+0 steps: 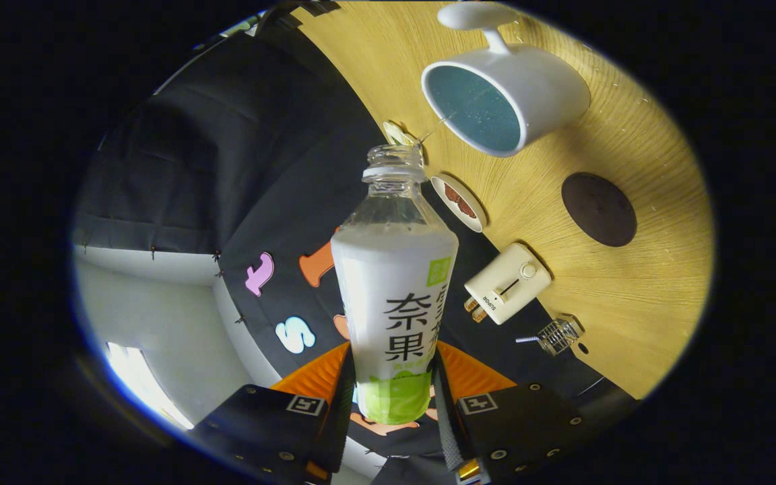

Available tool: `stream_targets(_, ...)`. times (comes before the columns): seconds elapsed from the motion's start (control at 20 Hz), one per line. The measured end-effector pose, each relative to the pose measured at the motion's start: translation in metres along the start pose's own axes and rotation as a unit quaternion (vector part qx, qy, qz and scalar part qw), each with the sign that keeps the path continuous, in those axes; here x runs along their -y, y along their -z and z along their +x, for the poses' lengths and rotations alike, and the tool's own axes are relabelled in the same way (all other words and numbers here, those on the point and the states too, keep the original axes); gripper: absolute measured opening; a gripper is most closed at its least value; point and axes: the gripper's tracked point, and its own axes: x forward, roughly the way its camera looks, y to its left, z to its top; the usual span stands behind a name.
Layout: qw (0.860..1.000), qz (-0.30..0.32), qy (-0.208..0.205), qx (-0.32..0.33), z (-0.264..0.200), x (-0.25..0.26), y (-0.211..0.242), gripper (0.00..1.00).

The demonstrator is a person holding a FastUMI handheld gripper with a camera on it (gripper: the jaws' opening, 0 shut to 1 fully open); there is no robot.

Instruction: Take the bottle from table, then pour the juice into the cup, finally place the bottle on the coaster

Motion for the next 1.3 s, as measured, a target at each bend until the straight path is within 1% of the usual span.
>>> stream_targets(0.2, 1.000, -0.014, 0.005, -0.001, -0.005, 0.001, -0.005, 0.57)
stream_targets(0.3, 0.999, -0.038, 0.023, -0.001, -0.008, 0.008, -0.008, 0.57)
stream_targets(0.5, 0.993, -0.096, 0.062, -0.007, -0.029, 0.029, -0.017, 0.57)
stream_targets(0.65, 0.982, -0.163, 0.097, -0.016, -0.021, 0.056, -0.014, 0.57)
stream_targets(0.75, 0.968, -0.217, 0.120, -0.025, -0.018, 0.067, -0.011, 0.57)
stream_targets(0.8, 0.961, -0.249, 0.120, -0.029, -0.014, 0.064, -0.010, 0.57)
stream_targets(0.85, 0.952, -0.281, 0.116, -0.036, -0.010, 0.061, -0.007, 0.57)
stream_targets(0.9, 0.940, -0.320, 0.112, -0.043, -0.007, 0.056, -0.001, 0.57)
stream_targets(1.1, 0.881, -0.461, 0.093, -0.051, 0.008, 0.039, 0.006, 0.57)
stream_targets(1.15, 0.861, -0.498, 0.089, -0.053, 0.004, 0.034, 0.002, 0.57)
stream_targets(1.2, 0.837, -0.537, 0.085, -0.055, 0.007, 0.032, 0.001, 0.57)
stream_targets(1.3, 0.782, -0.615, 0.077, -0.063, 0.008, 0.031, 0.000, 0.57)
